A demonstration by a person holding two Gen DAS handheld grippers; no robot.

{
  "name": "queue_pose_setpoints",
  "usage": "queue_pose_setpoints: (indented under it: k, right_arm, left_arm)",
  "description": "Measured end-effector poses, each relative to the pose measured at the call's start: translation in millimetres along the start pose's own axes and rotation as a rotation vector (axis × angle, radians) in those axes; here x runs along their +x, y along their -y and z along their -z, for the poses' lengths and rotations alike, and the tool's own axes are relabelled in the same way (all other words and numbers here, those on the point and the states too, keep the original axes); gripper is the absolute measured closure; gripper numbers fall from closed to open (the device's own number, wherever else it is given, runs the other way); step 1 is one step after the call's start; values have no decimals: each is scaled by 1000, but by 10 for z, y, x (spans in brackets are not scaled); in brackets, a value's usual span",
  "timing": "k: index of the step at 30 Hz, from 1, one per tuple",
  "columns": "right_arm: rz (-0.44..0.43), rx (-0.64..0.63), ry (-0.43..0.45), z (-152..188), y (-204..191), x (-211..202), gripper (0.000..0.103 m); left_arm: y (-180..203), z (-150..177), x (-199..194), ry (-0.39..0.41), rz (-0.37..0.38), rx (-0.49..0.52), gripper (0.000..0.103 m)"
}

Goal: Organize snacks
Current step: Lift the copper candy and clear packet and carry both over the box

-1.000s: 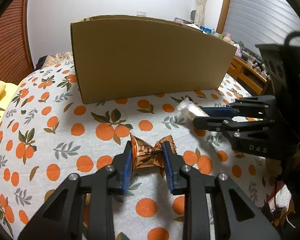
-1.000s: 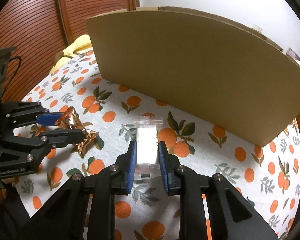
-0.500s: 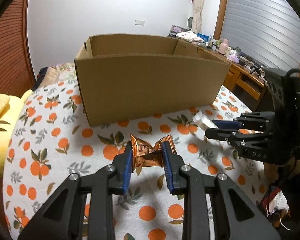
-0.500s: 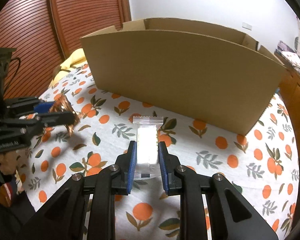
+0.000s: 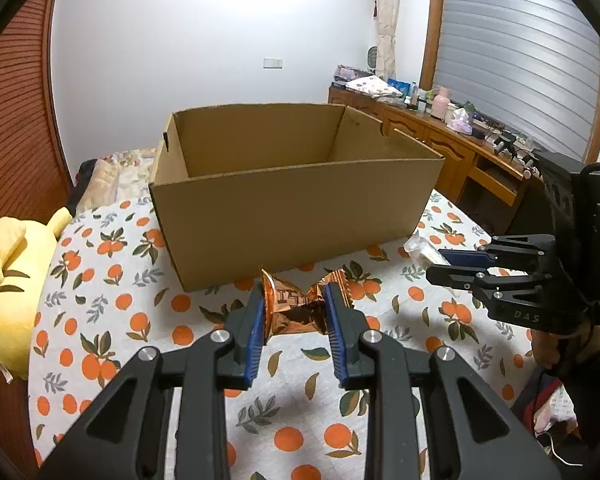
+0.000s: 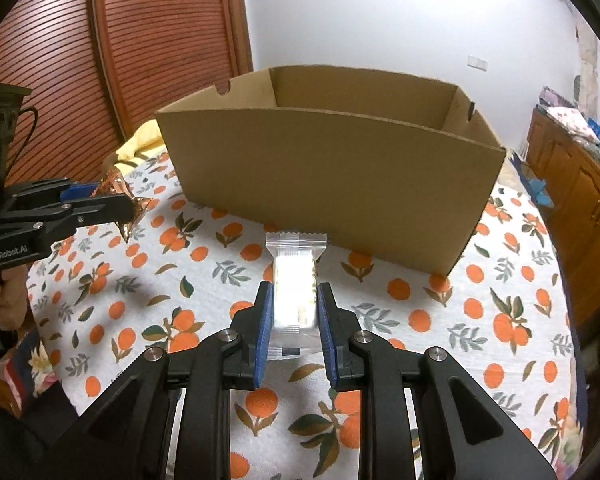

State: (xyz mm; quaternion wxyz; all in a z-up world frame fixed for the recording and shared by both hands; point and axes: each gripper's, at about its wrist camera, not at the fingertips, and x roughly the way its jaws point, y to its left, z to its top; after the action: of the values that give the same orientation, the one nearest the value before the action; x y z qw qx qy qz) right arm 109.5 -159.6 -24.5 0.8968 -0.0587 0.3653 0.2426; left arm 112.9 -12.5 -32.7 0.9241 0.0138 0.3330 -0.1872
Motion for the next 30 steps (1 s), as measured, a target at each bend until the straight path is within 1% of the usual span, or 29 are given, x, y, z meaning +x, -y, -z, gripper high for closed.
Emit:
queue_pose_setpoints:
  k: [8, 13, 22, 30]
  right_arm:
    - [10, 3, 44, -15, 4, -203, 83]
    - [18, -2, 76, -93, 6, -325, 83]
    - [49, -34, 136, -443, 86, -471, 83]
    - [56, -65, 160, -787, 162, -392, 83]
  left_arm:
    - [60, -93, -91, 28, 4, 16, 77]
    - [79, -240, -135, 57, 5, 33, 76]
    - [11, -657, -165, 126, 0, 52, 76]
    - [-129, -989, 61, 126, -23, 56, 76]
